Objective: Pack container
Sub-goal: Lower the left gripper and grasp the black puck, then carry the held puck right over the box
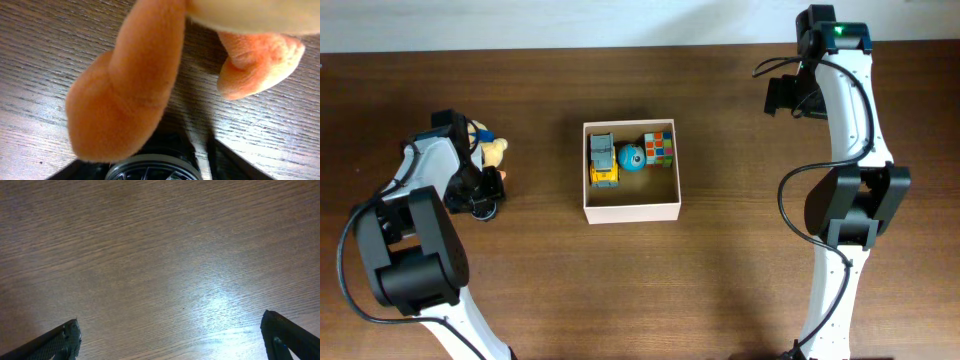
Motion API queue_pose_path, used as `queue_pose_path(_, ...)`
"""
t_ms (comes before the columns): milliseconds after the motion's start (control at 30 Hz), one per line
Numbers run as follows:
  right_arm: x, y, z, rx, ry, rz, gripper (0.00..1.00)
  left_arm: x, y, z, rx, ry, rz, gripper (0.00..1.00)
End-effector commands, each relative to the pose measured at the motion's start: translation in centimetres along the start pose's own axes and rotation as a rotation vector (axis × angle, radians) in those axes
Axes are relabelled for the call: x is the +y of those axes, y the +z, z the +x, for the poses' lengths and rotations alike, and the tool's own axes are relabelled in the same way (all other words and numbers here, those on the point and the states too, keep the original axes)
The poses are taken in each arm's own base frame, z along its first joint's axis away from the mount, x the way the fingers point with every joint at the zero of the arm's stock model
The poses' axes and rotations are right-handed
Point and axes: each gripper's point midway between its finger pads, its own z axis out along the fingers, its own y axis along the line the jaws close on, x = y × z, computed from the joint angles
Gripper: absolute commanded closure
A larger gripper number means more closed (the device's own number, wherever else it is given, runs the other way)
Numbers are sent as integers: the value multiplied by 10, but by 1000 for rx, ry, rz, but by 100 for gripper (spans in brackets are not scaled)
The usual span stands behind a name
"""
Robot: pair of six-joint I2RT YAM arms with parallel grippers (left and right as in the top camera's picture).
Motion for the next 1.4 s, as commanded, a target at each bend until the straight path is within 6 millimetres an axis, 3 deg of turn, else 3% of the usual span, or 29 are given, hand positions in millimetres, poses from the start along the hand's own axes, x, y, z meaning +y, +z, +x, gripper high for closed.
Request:
queue_pose_path(0,-4,2,0,2,18,7,1,0,3,6,20,15,12,52)
queue_pose_path(100,-4,2,0,2,18,7,1,-1,3,9,32,15,15,58)
queue_pose_path(467,-4,2,0,2,18,7,1,-7,-1,7,32,14,54,58)
queue_pose_path(700,-4,2,0,2,18,7,1,-8,-48,-22,-24,14,65,58)
queue_pose_path(900,-4,2,0,2,18,7,1,-17,-111,-63,-169,35,72,58)
queue_pose_path(1000,-4,2,0,2,18,7,1,-33,-144,-82,-264,67,91,58)
queue_pose_path(1133,-4,2,0,2,18,7,1,-70,-181,-99,-377,137,138,58)
queue_pose_path(1367,-4,2,0,2,18,7,1,-155,-206,-98,-476,285,203,59)
